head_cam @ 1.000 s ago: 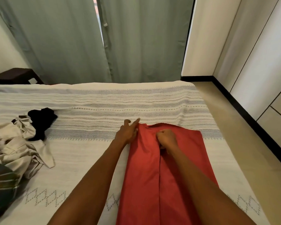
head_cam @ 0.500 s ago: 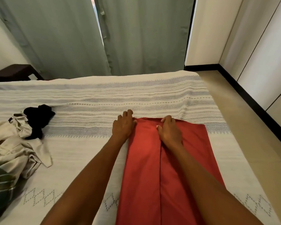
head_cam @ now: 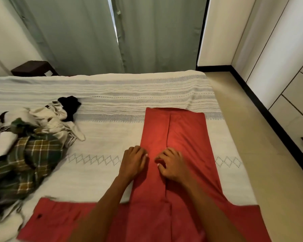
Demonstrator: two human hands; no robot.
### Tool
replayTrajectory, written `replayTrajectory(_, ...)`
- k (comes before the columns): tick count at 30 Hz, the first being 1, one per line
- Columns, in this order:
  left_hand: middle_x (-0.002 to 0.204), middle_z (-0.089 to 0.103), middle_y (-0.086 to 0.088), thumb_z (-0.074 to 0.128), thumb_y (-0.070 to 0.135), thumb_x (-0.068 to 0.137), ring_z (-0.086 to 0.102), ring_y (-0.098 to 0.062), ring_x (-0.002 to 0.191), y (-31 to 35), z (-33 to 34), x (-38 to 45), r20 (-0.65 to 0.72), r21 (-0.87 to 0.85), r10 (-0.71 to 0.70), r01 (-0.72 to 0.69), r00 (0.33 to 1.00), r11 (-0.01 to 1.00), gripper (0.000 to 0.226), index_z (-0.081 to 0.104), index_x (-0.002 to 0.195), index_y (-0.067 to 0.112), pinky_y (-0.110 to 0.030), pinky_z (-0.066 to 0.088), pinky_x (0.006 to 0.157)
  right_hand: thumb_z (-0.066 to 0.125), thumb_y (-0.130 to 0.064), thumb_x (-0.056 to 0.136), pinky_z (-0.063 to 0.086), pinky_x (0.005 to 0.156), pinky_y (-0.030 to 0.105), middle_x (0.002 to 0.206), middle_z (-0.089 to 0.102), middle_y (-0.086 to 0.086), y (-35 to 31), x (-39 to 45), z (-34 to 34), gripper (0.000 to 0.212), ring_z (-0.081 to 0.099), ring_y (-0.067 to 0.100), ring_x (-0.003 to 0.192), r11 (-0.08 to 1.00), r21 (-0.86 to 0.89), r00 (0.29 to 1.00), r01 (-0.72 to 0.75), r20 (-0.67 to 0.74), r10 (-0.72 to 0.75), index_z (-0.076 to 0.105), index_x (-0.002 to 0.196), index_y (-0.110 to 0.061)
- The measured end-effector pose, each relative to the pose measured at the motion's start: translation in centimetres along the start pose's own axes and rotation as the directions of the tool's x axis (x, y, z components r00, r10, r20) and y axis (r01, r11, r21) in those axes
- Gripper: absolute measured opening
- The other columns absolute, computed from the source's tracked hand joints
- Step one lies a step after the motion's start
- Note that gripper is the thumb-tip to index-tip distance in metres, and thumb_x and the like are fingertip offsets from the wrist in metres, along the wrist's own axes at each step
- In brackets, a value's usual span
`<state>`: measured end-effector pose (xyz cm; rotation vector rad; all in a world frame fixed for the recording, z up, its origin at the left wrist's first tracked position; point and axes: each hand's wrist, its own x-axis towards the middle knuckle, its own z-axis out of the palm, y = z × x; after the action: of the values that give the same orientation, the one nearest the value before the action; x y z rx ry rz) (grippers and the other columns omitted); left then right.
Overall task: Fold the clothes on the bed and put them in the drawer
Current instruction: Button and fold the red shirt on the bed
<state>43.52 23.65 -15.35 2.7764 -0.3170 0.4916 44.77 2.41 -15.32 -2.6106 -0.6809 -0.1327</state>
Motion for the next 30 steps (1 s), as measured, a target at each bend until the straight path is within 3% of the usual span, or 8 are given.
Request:
replayTrajectory(6,0.101,0.063,0.008,0.047,0.032,0.093,0.059,-0.020,0.087,0.4,-5.9,-10.2,-0.081,-0.059,-0.144,0.139,0.986,0.988,0.022,0.067,0.099,0.026,-0.035,0.042,0.072,0.044,-0.039,0.097,0.027,0.114,0.049,0.152,0.042,-0.003,-2.7,-6.7,-1.3,0.047,0.028,0.033,0.147,0.960,-0.109,0.951,-0.256,0.150,0.271,0.050,0.143,-0.029)
replayTrajectory(12,0.107,0.065,0.001,0.043,0.032,0.094,0.059,-0.023,0.095,-3.1,-11.8,-20.9,-0.148,-0.126,-0.457,0.441,0.877,0.888,0.025,0.066,0.100,0.024,-0.034,0.038,0.080,0.048,-0.030,0.089,0.042,0.100,0.040,0.124,0.067,0.003,-11.8,-8.4,-1.3,0.038,0.055,0.031,0.123,0.992,-0.038,0.983,-0.125,0.129,0.128,0.069,0.119,-0.022)
replayTrajectory(15,0.109,0.065,-0.011,0.053,0.020,0.094,0.058,-0.032,0.101,-3.5,-12.5,-21.9,-0.168,-0.198,-0.692,0.664,0.702,0.721,0.017,0.067,0.103,0.014,-0.040,0.041,0.087,0.050,-0.025,0.096,0.043,0.100,0.034,0.130,0.066,0.000,-14.8,-6.9,-1.3,0.035,0.057,0.025,0.121,0.999,0.025,0.962,-0.039,0.270,0.031,0.067,0.126,-0.022)
replayTrajectory(18,0.118,0.062,-0.022,0.057,0.014,0.091,0.053,-0.041,0.115,-5.2,-15.3,-24.8,-0.176,-0.387,-0.913,0.827,0.367,0.407,0.024,0.064,0.112,0.004,-0.049,0.039,0.099,0.050,-0.025,0.099,0.044,0.103,0.037,0.143,0.057,0.003,-21.1,-5.9,0.9,0.040,0.054,0.027,0.127,0.995,0.093,0.915,0.025,0.400,-0.061,0.057,0.138,-0.022)
replayTrajectory(21,0.125,0.056,-0.027,0.053,0.014,0.094,0.049,-0.044,0.120,-6.4,-17.0,-27.2,0.020,-0.568,-0.998,0.822,0.054,0.033,0.032,0.057,0.121,-0.002,-0.048,0.038,0.102,0.050,-0.027,0.099,0.043,0.105,0.040,0.147,0.051,0.006,-26.3,-4.8,4.0,0.044,0.052,0.029,0.130,0.990,0.133,0.866,0.052,0.487,-0.111,0.053,0.142,-0.021)
replayTrajectory(24,0.119,0.060,-0.028,0.056,0.010,0.089,0.060,-0.044,0.107,-8.4,-17.2,-28.6,0.149,-0.739,-0.987,0.656,-0.061,-0.152,0.038,0.048,0.122,-0.006,-0.049,0.053,0.091,0.048,-0.028,0.095,0.046,0.102,0.047,0.138,0.055,0.009,-30.4,-3.5,6.4,0.040,0.051,0.035,0.127,0.984,0.147,0.816,0.097,0.555,-0.163,0.059,0.134,-0.026)
replayTrajectory(26,0.104,0.064,-0.027,0.057,0.012,0.087,0.067,-0.039,0.080,-10.3,-17.0,-28.9,0.247,-0.738,-0.965,0.628,-0.088,-0.246,0.036,0.050,0.117,-0.006,-0.046,0.059,0.063,0.044,-0.029,0.098,0.039,0.109,0.053,0.148,0.046,0.011,-32.2,-3.0,7.7,0.041,0.039,0.039,0.138,0.984,0.129,0.792,0.119,0.586,-0.172,0.057,0.137,-0.031)
replayTrajectory(30,0.063,0.051,-0.013,0.059,0.009,0.089,0.040,-0.014,0.036,-12.2,-17.9,-28.9,0.362,-0.701,-0.932,0.648,-0.036,-0.297,0.011,0.058,0.090,-0.002,-0.022,0.033,0.037,0.038,-0.033,0.104,0.017,0.118,0.058,0.164,0.022,0.007,-35.1,-1.4,10.3,0.042,0.016,0.037,0.150,0.991,0.051,0.788,0.121,0.603,-0.127,0.049,0.145,-0.035)
